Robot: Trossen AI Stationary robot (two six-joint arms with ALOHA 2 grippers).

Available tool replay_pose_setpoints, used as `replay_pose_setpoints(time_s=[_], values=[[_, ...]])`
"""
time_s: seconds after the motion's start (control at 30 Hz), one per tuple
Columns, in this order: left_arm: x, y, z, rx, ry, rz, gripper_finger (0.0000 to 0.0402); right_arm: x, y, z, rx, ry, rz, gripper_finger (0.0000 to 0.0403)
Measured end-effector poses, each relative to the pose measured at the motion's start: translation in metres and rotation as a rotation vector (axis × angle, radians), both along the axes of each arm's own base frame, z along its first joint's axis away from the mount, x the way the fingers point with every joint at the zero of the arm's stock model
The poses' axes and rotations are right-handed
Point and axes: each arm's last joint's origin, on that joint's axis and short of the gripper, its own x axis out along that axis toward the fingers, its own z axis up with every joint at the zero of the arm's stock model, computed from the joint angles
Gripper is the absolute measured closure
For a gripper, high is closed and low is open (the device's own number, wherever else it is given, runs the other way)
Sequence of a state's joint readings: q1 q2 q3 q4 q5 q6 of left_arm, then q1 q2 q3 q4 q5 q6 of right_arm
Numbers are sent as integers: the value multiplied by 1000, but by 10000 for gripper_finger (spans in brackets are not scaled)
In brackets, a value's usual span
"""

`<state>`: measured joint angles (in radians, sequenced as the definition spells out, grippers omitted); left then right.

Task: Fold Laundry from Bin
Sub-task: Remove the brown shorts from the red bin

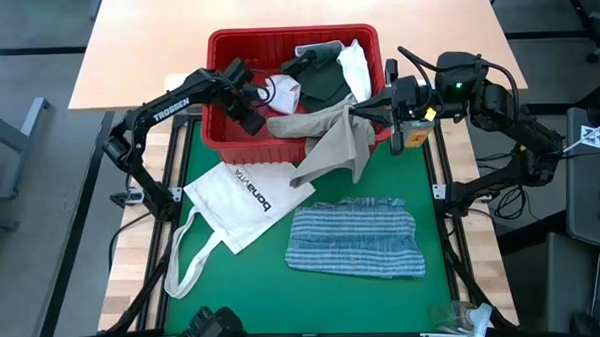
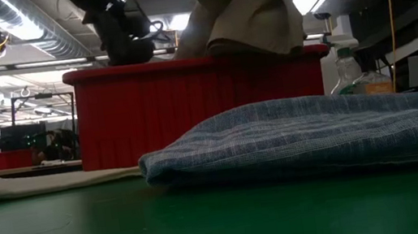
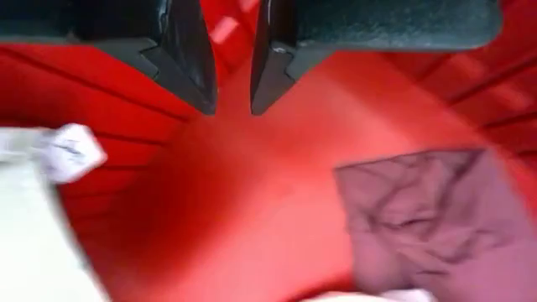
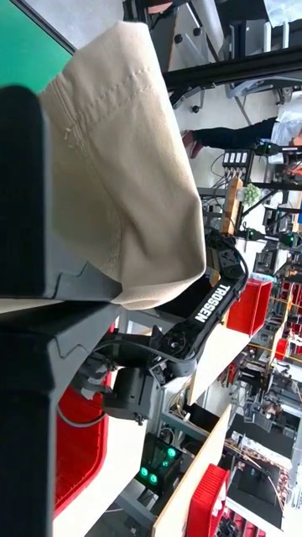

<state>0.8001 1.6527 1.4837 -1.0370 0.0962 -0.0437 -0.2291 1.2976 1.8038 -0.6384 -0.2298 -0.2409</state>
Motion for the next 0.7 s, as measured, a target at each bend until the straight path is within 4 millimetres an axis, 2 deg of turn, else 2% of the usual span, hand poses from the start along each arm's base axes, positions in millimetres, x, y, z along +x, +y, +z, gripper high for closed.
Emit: replay_pose_setpoints(time_s=[0.53,0.7], values=[[-1,3,1,77,55,60,331,0,0,0,0,0,0,403],[-1,4,0,28,7,51,331,0,0,0,0,0,0,403]])
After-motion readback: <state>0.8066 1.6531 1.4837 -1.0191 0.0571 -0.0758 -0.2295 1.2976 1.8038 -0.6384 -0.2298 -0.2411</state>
